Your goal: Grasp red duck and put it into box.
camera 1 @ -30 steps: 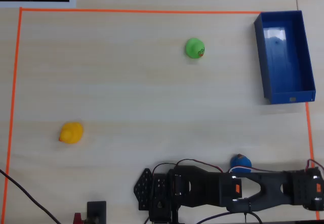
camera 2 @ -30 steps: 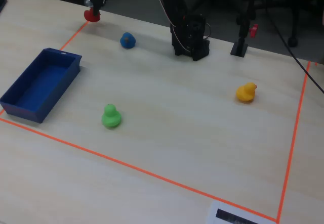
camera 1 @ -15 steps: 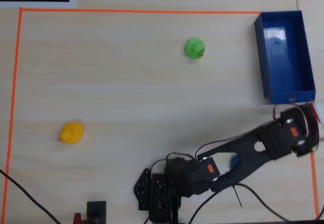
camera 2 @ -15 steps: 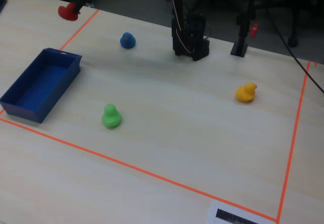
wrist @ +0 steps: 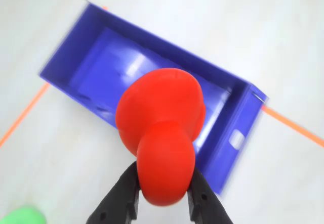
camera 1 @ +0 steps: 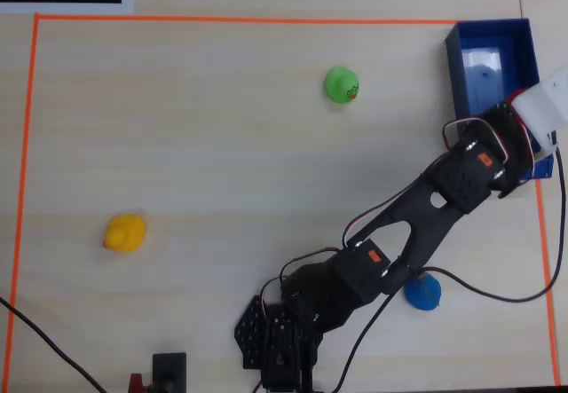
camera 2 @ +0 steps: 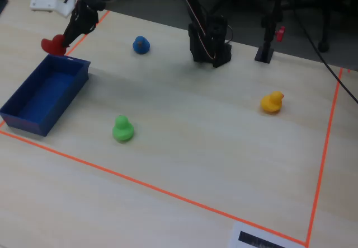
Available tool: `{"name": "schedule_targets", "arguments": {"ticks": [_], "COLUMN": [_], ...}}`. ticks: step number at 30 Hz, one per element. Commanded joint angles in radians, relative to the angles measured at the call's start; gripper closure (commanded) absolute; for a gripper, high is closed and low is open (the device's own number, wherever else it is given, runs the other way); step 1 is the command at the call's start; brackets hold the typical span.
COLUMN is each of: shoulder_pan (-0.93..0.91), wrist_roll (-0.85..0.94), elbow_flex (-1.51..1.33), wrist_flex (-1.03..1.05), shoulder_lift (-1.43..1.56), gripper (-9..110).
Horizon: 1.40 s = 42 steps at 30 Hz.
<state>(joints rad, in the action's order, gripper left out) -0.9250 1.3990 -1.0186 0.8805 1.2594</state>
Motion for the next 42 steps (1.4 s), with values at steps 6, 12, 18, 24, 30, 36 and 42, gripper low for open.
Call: {"name": "schedule_targets", "arguments": {"ticks": [6,12,18,24,30,36,42], "shoulder_pan": [0.008,-0.009,-0.012,-0.017,-0.018,-0.018,-0.018], "wrist_roll": [0.031,0.069,0.084,0.114,0.169,0.166,0.037], "elbow_flex": [0.155,0.087,0.057,0.034,0.011,0.017,0.071], "wrist_flex": [-0.224,-0.442,-0.472,-0.431,-0.373,-0.305,-0.299], "shoulder_lift": [-0.176,-0.253,-0.275,-0.275,-0.273,-0.267,-0.227], "gripper": [101,101,101,100,83,82,87]}}
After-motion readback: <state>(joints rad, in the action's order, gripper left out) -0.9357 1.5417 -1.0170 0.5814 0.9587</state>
